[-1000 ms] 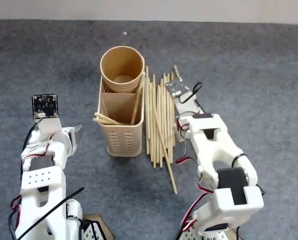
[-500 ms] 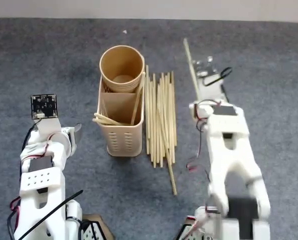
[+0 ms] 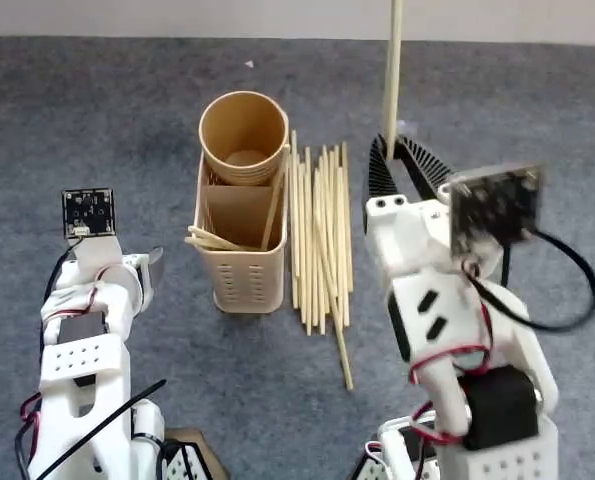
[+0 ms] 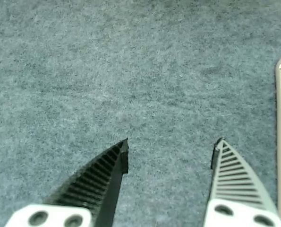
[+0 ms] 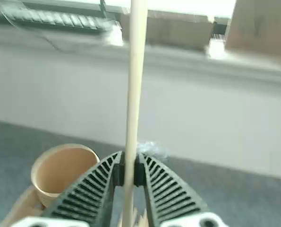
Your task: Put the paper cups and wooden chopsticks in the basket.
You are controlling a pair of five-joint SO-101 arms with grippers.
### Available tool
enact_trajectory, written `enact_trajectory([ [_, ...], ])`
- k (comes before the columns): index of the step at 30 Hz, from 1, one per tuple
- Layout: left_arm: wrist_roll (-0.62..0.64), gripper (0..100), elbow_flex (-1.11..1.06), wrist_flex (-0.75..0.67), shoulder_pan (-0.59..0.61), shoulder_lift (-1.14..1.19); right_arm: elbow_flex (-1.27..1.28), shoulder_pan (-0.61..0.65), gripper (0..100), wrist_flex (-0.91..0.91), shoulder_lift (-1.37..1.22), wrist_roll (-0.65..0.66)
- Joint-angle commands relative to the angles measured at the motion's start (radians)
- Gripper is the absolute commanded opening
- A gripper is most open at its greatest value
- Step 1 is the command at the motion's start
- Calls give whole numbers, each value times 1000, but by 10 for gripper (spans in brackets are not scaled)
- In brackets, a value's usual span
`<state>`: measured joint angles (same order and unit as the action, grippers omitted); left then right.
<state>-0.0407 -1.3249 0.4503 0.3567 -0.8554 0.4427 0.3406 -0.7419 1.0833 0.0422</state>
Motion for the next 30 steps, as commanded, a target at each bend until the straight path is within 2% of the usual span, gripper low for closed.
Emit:
enact_trajectory([
  [1, -9, 298, 2, -17, -13, -13, -113, 53, 5, 70, -82, -15],
  [8, -9, 298, 2, -17, -13, -13, -105, 197, 5, 259, -275, -95],
  [12, -9, 298, 2, -17, -13, -13, 31, 280, 5, 421, -328, -98],
  [16, -9, 298, 2, -17, -13, -13, 173, 289, 5, 539, -334, -97],
  [27, -9, 298, 2, -17, -13, -13, 302, 292, 7, 509, -332, -97],
  [30, -11, 298, 2, -17, -13, -13, 298, 295, 54, 464, -331, -97],
])
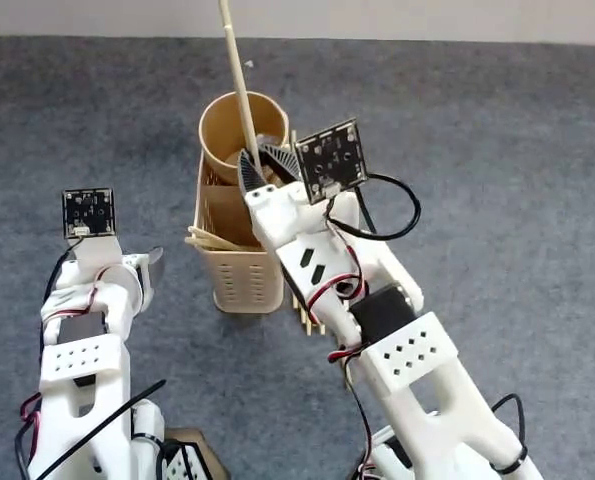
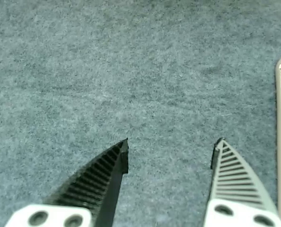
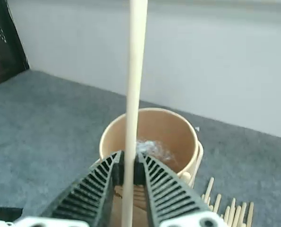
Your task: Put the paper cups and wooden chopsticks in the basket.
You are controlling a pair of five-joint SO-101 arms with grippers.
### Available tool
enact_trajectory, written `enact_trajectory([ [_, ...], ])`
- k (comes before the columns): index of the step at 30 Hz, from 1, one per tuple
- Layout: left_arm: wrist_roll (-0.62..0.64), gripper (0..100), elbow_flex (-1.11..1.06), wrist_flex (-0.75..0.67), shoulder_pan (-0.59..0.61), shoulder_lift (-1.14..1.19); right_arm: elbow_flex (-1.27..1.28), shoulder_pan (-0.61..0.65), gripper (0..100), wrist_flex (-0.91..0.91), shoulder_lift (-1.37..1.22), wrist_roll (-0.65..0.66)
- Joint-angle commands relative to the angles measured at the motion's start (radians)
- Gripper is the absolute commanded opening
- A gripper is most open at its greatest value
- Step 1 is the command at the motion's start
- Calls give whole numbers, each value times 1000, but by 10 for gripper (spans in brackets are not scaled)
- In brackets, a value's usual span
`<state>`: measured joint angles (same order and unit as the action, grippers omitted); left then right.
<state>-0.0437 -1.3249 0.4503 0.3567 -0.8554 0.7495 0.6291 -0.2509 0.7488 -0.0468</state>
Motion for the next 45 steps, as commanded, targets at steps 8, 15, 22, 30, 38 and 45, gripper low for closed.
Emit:
enact_trajectory([
  [8, -8, 298, 1, -38, -13, -13, 13, 59, 224, -110, 236, 89],
  [15, -8, 298, -1, -38, -13, -13, 33, 25, 224, -232, 397, 115],
  [22, -8, 298, -1, -38, -13, -13, 84, -1, 224, -234, 302, 153],
  [30, -8, 298, -1, -38, -13, -13, 77, -10, 224, -237, 148, 158],
  [38, -8, 298, -1, -38, -13, -13, 25, -56, 3, -237, 136, 158],
  [45, -8, 298, -1, -38, -13, -13, -45, -59, 9, -237, 136, 153],
])
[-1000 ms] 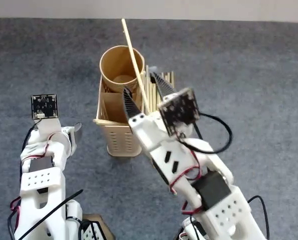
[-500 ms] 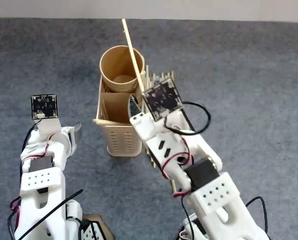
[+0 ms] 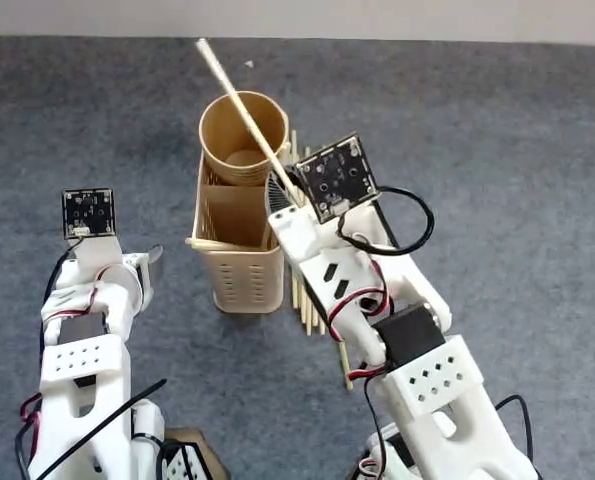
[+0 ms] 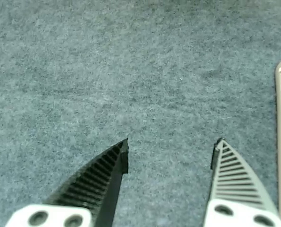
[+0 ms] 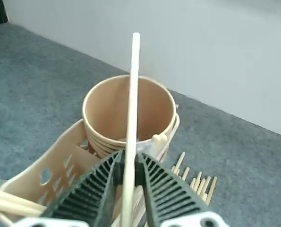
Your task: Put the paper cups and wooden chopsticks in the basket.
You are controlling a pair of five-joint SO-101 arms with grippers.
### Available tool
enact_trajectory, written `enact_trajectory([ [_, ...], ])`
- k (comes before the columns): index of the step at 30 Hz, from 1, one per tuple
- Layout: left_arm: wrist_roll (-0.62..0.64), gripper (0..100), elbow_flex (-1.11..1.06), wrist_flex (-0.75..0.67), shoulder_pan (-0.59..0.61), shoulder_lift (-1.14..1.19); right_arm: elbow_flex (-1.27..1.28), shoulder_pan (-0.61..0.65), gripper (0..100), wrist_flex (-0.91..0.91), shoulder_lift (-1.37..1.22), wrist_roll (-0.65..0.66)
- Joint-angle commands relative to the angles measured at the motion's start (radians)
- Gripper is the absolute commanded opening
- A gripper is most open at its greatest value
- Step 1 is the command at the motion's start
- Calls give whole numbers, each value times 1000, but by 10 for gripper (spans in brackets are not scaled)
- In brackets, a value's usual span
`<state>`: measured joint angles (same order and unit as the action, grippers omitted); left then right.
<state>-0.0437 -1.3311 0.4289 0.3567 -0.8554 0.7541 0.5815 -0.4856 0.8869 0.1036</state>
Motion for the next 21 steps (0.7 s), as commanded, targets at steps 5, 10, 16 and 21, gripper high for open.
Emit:
enact_trajectory([
  [5, -8, 298, 5, -17, -15, -13, -208, -18, 7, -189, 39, 9],
  [10, -8, 298, 5, -17, -15, -13, -786, 70, 5, -791, -64, 110],
  [16, -8, 298, 5, -17, -15, -13, -1589, 91, 5, -1283, -644, 133],
  [21, -8, 298, -15, -41, -15, -15, -1598, 48, 5, -1282, -725, 130],
])
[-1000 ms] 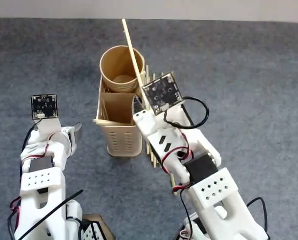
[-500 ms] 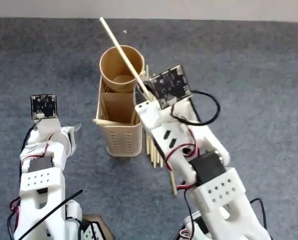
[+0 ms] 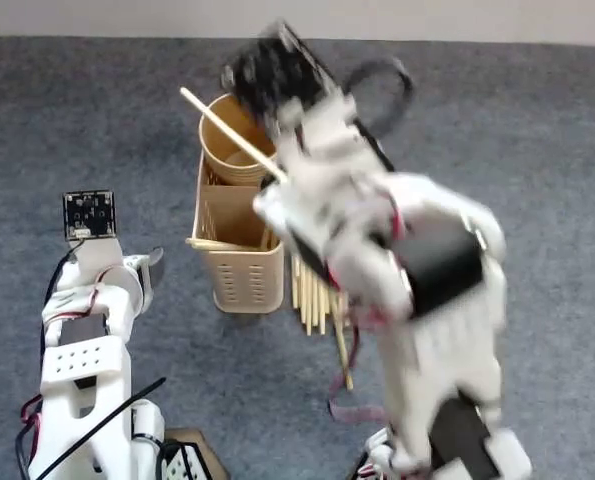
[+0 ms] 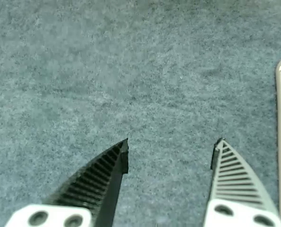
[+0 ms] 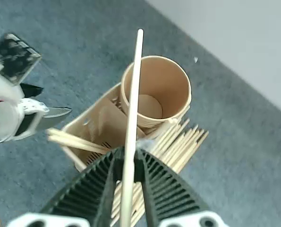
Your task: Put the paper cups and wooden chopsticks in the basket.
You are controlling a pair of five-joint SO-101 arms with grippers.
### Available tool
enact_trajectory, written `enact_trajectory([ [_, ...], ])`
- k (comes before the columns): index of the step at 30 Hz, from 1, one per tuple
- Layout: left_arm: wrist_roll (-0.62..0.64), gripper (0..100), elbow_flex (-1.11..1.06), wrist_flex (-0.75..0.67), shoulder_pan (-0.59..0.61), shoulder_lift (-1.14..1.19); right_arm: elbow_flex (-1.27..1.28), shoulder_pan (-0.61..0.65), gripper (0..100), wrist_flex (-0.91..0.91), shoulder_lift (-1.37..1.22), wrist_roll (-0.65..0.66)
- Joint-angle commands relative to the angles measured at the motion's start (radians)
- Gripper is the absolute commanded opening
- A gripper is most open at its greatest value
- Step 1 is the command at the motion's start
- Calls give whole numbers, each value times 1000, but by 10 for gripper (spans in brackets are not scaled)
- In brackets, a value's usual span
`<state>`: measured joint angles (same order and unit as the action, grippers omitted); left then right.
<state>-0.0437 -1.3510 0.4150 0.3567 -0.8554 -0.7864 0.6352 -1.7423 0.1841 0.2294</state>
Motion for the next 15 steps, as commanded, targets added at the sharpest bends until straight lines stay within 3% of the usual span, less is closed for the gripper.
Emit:
enact_trajectory([
  [1, -8, 298, 5, -32, -15, -15, -39, -7, 5, -25, -5, 5],
  [6, -8, 298, 5, -32, -15, -15, 1, -15, 5, -19, 137, -48],
  [11, -8, 298, 5, -31, -15, -15, -48, -143, 5, 97, 380, -178],
  [15, -8, 298, 5, -29, -15, -15, 308, -188, 5, 105, 472, -169],
])
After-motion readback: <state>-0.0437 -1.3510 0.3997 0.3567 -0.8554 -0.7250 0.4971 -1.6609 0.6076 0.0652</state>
